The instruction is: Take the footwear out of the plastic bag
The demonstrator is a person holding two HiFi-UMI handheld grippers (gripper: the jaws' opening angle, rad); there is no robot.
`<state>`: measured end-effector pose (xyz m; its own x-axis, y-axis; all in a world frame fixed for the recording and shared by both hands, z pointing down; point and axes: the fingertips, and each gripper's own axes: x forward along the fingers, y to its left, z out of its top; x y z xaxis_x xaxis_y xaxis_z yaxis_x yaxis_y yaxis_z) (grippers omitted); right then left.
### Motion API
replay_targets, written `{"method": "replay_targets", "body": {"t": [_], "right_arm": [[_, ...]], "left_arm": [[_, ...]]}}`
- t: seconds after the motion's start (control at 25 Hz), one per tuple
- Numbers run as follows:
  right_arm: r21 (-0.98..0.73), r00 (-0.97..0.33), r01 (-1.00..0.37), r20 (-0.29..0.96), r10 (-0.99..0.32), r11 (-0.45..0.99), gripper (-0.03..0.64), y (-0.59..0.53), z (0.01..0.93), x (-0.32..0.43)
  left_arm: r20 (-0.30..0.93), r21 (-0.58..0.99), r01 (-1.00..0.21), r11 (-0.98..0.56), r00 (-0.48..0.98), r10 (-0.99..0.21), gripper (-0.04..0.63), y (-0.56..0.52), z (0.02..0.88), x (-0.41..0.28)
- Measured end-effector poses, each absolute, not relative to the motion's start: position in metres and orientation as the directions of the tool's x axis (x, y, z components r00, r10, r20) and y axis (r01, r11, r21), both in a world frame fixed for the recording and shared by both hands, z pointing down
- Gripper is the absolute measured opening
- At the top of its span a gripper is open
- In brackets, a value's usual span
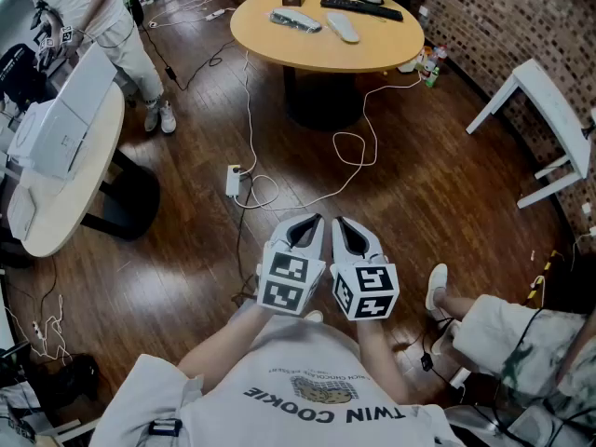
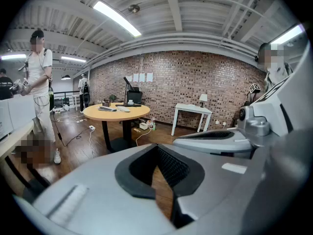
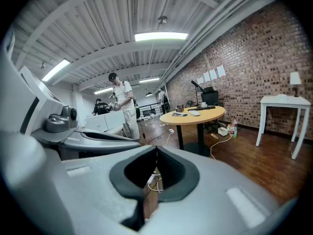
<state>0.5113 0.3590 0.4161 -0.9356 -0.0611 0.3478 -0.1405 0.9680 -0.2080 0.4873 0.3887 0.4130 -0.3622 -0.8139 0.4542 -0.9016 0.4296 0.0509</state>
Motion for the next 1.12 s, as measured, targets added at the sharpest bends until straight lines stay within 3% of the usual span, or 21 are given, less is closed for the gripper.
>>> {"method": "replay_targets", "body": {"t": [0.76,1.12], "right_arm": [[-0.127,-0.897,-0.213,0.42,-0.142,0.969,0.003,0.333,0.412,0.272],[-0.119,-0.881,-0.267,0.432,-0.192,0.956,0.003,0.324,0.414,0.208]], "left_arm": [[0.442,0.119,-0.946,0.302,-0.222,-0.869,0.005,0.348,0.411,0.249],[0.451,0.13,-0.963,0.237,-0.155,-0.879,0.005,0.341,0.413,0.186]]}}
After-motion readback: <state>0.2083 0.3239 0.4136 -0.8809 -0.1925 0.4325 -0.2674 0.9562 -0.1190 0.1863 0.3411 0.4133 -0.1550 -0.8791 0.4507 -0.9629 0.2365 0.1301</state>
